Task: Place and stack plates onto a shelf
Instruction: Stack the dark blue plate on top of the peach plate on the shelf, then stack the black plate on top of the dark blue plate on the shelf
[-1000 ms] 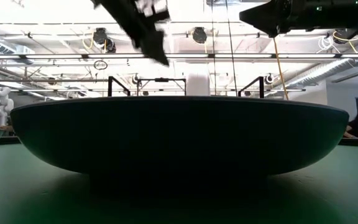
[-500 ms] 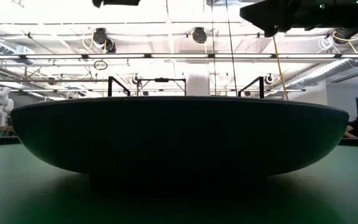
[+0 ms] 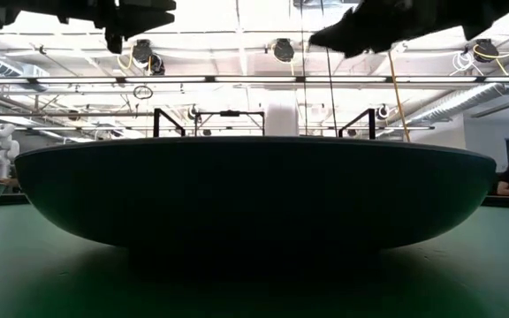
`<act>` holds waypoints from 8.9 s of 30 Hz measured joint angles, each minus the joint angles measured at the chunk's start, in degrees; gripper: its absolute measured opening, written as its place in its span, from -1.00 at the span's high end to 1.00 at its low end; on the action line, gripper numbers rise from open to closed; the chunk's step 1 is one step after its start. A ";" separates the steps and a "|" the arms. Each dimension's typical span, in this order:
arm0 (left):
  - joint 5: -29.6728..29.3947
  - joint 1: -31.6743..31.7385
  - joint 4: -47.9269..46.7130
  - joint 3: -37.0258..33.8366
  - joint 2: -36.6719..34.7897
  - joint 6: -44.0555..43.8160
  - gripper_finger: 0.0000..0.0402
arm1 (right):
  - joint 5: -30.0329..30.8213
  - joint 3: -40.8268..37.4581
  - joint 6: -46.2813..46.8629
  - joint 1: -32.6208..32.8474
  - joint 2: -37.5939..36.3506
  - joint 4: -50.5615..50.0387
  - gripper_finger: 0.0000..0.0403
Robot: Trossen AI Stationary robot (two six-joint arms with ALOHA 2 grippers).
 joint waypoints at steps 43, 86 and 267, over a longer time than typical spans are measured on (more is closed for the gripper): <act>0.25 -1.18 -5.73 -0.46 0.15 -0.53 0.35 | 10.78 8.96 -39.61 20.07 29.86 -12.80 0.15; 0.23 -1.18 -8.20 -0.44 0.15 -3.51 0.35 | 6.78 8.83 -39.98 18.96 32.98 -0.63 0.95; 54.78 16.36 -59.23 29.15 32.41 -19.79 0.90 | 9.11 1.99 -12.31 -0.34 -0.38 -0.68 0.43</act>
